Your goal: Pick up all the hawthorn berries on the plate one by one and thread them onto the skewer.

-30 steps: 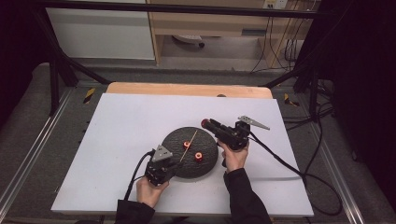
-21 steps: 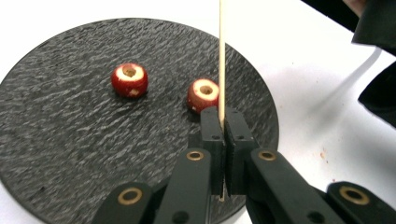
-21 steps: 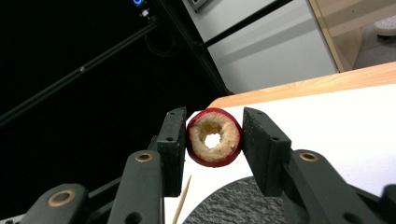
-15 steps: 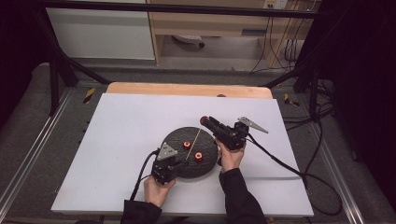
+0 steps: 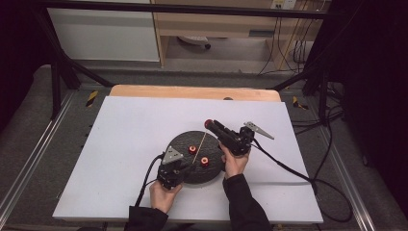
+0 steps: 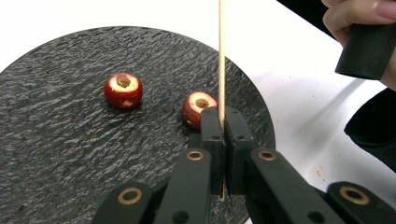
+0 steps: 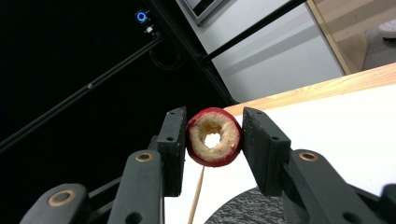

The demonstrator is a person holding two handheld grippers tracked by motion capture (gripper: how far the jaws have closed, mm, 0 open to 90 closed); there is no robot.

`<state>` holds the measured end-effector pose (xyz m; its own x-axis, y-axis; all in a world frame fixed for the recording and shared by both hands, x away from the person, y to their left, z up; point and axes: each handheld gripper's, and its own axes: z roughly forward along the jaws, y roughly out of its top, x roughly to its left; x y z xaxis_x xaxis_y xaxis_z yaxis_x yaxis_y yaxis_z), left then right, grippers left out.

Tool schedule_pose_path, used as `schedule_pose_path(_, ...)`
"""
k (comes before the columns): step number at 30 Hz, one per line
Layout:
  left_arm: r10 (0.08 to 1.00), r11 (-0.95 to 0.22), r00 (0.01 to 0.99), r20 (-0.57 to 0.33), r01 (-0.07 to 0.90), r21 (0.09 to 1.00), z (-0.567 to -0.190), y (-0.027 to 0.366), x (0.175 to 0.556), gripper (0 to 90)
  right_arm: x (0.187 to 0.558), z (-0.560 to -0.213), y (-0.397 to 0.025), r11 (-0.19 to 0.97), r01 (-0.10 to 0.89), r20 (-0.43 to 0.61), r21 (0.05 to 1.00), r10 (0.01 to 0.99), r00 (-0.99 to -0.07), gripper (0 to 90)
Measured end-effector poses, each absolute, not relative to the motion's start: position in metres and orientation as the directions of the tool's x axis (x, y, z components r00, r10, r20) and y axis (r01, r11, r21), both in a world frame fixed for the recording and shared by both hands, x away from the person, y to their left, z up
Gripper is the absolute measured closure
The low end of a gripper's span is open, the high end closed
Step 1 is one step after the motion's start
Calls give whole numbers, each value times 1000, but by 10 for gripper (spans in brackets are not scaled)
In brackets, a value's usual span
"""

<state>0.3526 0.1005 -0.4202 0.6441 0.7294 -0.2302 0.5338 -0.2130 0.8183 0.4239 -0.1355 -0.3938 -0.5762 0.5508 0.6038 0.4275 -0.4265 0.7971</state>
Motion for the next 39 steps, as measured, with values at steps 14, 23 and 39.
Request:
schedule_pose_path(14, 728, -190, 638, -253, 542, 819, -421, 98, 354, 880, 424, -396, -134, -428, 425, 603, 797, 551, -577, 617)
schedule_pose_path(23, 740, -142, 606, -291, 564, 813, -419, 94, 356, 880, 420, -402, -129, -436, 435, 616, 788, 539, -575, 618)
schedule_pose_path(39, 749, -114, 587, -306, 569, 814, -417, 96, 359, 881, 412, -409, -124, -378, 467, 600, 799, 540, -590, 621)
